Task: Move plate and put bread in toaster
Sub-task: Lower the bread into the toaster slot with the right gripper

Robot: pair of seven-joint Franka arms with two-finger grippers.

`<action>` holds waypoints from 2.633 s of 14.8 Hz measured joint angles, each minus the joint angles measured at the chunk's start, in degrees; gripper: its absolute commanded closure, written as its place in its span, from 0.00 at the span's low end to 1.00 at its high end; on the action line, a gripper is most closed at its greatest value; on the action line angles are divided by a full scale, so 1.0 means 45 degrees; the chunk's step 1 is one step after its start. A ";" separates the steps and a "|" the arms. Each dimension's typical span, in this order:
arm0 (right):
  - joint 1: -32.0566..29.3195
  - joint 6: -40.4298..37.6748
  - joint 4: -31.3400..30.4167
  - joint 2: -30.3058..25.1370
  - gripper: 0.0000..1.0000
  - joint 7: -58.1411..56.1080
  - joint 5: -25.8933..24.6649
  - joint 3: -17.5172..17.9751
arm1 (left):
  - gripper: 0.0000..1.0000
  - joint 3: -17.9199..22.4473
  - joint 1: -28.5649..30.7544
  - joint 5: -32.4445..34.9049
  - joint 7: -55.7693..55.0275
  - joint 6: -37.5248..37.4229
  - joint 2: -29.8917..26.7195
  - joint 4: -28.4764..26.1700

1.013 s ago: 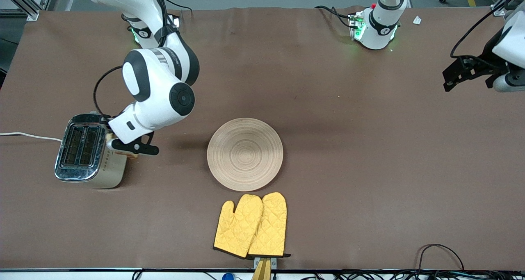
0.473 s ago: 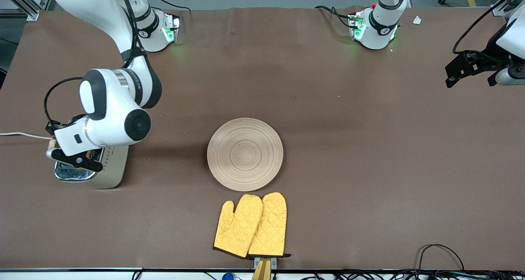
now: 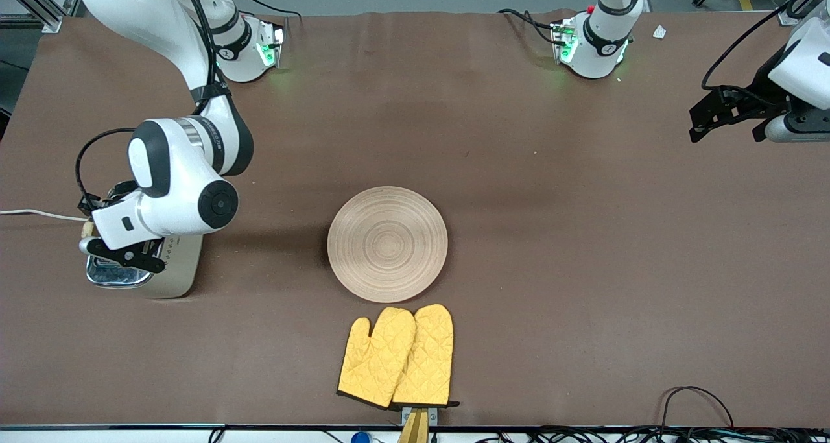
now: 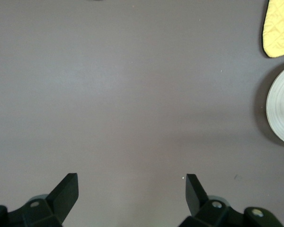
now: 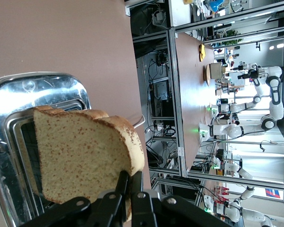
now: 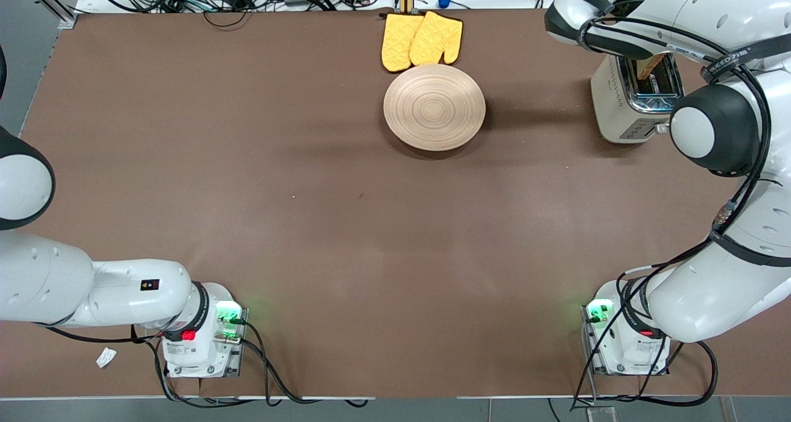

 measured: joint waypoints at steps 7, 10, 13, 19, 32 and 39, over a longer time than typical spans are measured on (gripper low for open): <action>-0.0001 -0.0086 -0.0624 -0.0114 1.00 0.0033 0.0000 -0.0009 | 0.00 0.0015 0.0008 -0.0001 0.0823 -0.0245 0.0000 -0.0030; -0.0001 -0.0106 -0.0946 -0.0470 1.00 0.0034 0.0000 -0.0012 | 0.00 0.0017 0.0008 -0.0001 0.0823 -0.0245 -0.0001 -0.0030; -0.0002 -0.0109 -0.1496 -0.1004 1.00 0.0034 0.0000 -0.0010 | 0.00 0.0017 0.0008 -0.0001 0.0823 -0.0244 -0.0002 -0.0028; -0.0001 0.0560 -0.1949 -0.1202 1.00 0.0079 0.0000 -0.0001 | 0.00 0.0022 0.0019 -0.0001 0.0823 -0.0215 -0.0002 -0.0022; -0.0759 0.2187 -0.2059 -0.0150 0.47 0.0287 0.0330 0.0000 | 0.00 0.0028 0.0020 -0.0007 0.0823 -0.0167 -0.0002 -0.0009; -0.1214 0.2184 -0.0159 -0.0228 0.00 -0.0861 0.2657 -0.0010 | 0.00 0.0038 0.0030 -0.0007 0.0822 -0.0166 -0.0002 -0.0006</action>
